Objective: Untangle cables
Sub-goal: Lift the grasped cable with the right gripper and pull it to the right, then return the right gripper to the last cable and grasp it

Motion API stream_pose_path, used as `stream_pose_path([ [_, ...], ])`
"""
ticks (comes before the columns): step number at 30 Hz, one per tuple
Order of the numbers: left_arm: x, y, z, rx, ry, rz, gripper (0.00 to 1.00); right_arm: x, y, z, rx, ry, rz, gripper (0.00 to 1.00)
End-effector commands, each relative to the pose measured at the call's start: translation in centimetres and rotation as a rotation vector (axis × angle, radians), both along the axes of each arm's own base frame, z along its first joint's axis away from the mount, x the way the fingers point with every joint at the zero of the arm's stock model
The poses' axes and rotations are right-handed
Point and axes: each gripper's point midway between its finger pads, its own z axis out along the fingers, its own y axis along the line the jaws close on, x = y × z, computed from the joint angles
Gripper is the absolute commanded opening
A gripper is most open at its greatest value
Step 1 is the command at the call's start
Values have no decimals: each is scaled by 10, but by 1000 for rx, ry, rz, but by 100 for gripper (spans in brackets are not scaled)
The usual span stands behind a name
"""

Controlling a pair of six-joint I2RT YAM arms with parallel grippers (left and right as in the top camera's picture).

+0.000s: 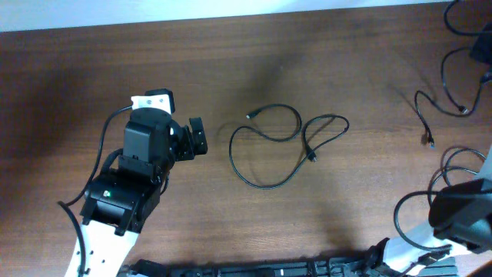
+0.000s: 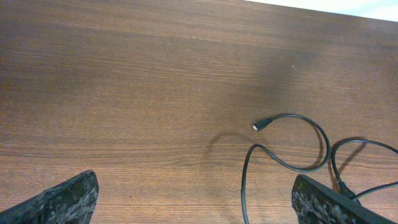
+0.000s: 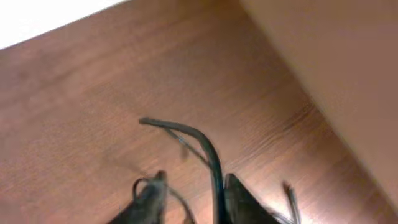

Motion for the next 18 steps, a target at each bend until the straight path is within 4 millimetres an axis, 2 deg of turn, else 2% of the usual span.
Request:
stream_pose_path([
  [1, 0, 3, 3, 5, -13, 12, 99, -3, 2, -5, 22, 20, -6, 61],
  [3, 0, 3, 3, 5, -13, 12, 99, -5, 3, -7, 29, 33, -6, 74],
  [5, 0, 3, 4, 5, -13, 12, 99, -10, 5, -11, 41, 57, -6, 81],
  [9, 0, 3, 3, 5, -12, 11, 99, -8, 20, -16, 110, 54, 43, 89],
  [15, 0, 2, 3, 3, -10, 9, 99, -1, 55, -21, 272, 24, 164, 91],
  [18, 0, 2, 3, 4, -11, 9, 99, 1, 81, -22, 352, 16, 308, 91],
])
